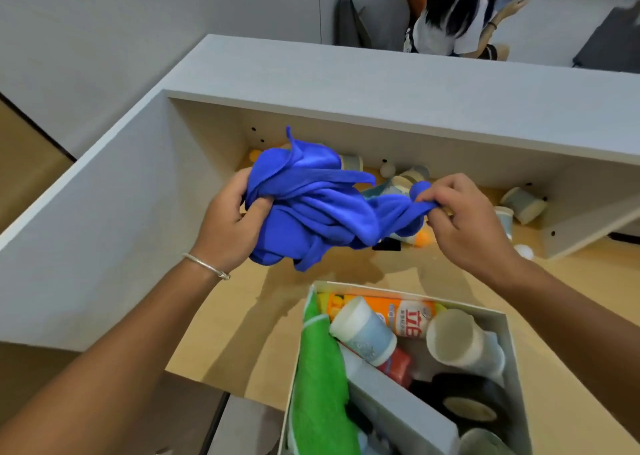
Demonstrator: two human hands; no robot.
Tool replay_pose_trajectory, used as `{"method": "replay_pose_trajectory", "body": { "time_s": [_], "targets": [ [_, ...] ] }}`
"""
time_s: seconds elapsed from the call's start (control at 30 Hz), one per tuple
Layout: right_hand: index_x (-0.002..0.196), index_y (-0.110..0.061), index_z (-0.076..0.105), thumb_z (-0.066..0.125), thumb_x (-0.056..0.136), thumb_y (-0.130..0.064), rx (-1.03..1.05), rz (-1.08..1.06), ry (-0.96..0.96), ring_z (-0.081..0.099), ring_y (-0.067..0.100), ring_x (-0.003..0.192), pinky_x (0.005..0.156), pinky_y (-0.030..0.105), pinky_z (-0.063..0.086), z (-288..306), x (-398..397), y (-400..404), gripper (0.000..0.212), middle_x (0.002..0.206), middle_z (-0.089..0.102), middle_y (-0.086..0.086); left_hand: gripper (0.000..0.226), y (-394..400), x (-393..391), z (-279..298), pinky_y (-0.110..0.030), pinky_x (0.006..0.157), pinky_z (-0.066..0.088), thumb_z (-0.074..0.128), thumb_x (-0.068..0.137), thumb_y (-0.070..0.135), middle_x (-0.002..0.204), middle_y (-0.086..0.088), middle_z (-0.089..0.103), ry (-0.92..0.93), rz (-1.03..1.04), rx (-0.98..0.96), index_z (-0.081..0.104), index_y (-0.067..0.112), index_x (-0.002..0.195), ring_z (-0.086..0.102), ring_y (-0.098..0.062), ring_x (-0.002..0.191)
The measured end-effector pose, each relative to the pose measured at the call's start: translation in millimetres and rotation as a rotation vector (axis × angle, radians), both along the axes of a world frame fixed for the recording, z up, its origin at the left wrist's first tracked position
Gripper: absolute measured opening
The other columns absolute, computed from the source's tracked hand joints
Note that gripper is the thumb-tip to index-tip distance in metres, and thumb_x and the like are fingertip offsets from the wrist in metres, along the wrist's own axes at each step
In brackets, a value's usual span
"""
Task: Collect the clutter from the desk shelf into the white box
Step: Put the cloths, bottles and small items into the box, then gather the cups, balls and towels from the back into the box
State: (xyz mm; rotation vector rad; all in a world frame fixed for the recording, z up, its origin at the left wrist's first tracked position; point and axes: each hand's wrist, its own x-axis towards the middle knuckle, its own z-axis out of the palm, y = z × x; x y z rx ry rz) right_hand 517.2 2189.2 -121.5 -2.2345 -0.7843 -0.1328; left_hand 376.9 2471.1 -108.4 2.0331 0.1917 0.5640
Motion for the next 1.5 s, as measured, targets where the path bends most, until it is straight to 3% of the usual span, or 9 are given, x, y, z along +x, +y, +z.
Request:
{"method": "replay_pose_trajectory", "body": {
  "time_s": [0.13, 0.37, 0.53, 0.73, 0.93, 1.07, 1.2, 1.3, 1.5],
  "targets": [
    [0.093, -0.009, 0.070, 0.056, 0.081, 0.012, 0.034, 0.057, -0.106, 0.048, 0.008, 0.091, 0.082, 0.006, 0.033, 26.5, -31.4, -37.8, 0.027, 0.100, 0.052, 0.003, 0.030, -40.0, -14.3, 18.2, -0.017, 0.086, 0.044, 0.049, 0.091, 0.022, 0.110, 0.014, 0.059, -0.008, -0.107, 0.055, 0.051, 0.042, 0.115, 0.056, -0.006, 0.102],
    [0.092, -0.014, 0.070, 0.045, 0.085, -0.011, 0.096, 0.163, -0.170, 0.053, 0.008, 0.098, 0.085, 0.015, 0.038, 52.1, -84.0, -91.6, 0.027, 0.105, 0.052, -0.003, 0.033, -85.4, -48.5, 35.3, -0.016, 0.093, 0.040, 0.047, 0.090, 0.032, 0.121, 0.022, 0.051, 0.013, -0.251, 0.165, 0.049, 0.045, 0.120, 0.048, -0.008, 0.118],
    [0.117, -0.027, 0.063, 0.059, 0.082, -0.017, -0.179, 0.223, 0.032, 0.051, 0.005, 0.109, 0.089, 0.033, 0.048, 39.7, -105.4, -112.3, 0.036, 0.121, 0.052, -0.013, 0.044, -116.8, -56.5, 16.7, -0.022, 0.100, 0.038, 0.054, 0.091, 0.025, 0.128, 0.021, 0.048, 0.193, -0.346, 0.353, 0.043, 0.038, 0.132, 0.042, 0.002, 0.121],
    [0.149, -0.046, 0.009, 0.048, 0.074, -0.075, -0.499, 0.346, 0.089, -0.002, 0.002, 0.144, 0.113, 0.025, 0.015, 4.5, -115.2, -109.3, 0.090, 0.158, -0.002, -0.019, 0.059, -130.7, -64.2, -30.5, -0.037, 0.112, 0.028, 0.042, 0.094, 0.051, 0.158, 0.005, 0.013, 0.415, -0.512, 0.889, 0.020, 0.040, 0.147, 0.011, -0.013, 0.145],
    [0.148, -0.042, -0.011, 0.031, 0.083, -0.075, -0.733, 0.457, 0.025, -0.017, 0.007, 0.144, 0.118, 0.037, -0.006, -33.6, -119.9, -91.8, 0.084, 0.159, -0.014, -0.014, 0.059, -123.2, -59.9, -53.3, -0.049, 0.114, 0.019, 0.035, 0.093, 0.057, 0.160, 0.002, 0.005, 0.486, -0.511, 1.030, 0.021, 0.039, 0.147, -0.006, -0.019, 0.147],
    [0.150, -0.041, -0.003, 0.036, 0.078, -0.079, -0.709, 0.460, 0.072, -0.007, 0.005, 0.145, 0.118, 0.034, -0.005, -34.5, -116.9, -87.9, 0.090, 0.160, -0.001, -0.015, 0.063, -123.4, -63.4, -54.7, -0.049, 0.114, 0.017, 0.038, 0.091, 0.059, 0.160, 0.003, 0.005, 0.474, -0.502, 0.951, 0.020, 0.039, 0.147, -0.008, -0.018, 0.147],
    [0.147, -0.049, 0.012, 0.044, 0.068, -0.087, -0.526, 0.465, 0.213, 0.010, -0.003, 0.141, 0.115, 0.028, 0.016, -10.2, -101.5, -85.8, 0.094, 0.155, 0.013, -0.022, 0.076, -111.2, -62.8, -38.4, -0.048, 0.118, 0.005, 0.042, 0.080, 0.073, 0.158, 0.017, 0.003, 0.458, -0.493, 0.668, 0.004, 0.055, 0.143, -0.010, -0.004, 0.145],
    [0.139, -0.060, 0.019, 0.045, 0.068, -0.087, -0.396, 0.399, 0.292, 0.021, -0.009, 0.136, 0.107, 0.026, 0.027, 7.2, -75.7, -71.5, 0.080, 0.148, 0.023, -0.031, 0.074, -91.9, -46.9, -25.9, -0.044, 0.118, 0.008, 0.043, 0.077, 0.076, 0.156, 0.022, 0.009, 0.410, -0.400, 0.481, 0.009, 0.058, 0.141, -0.004, -0.001, 0.144],
    [0.141, -0.043, 0.034, 0.045, 0.071, -0.081, -0.299, 0.188, 0.321, 0.035, 0.000, 0.130, 0.103, 0.027, 0.032, -4.6, -8.6, -22.8, 0.080, 0.144, 0.037, -0.020, 0.063, -18.6, 20.1, -45.4, -0.026, 0.112, 0.022, 0.051, 0.091, 0.050, 0.151, 0.005, 0.035, 0.343, -0.156, 0.395, 0.030, 0.027, 0.146, 0.027, -0.008, 0.139]
  ]
}}
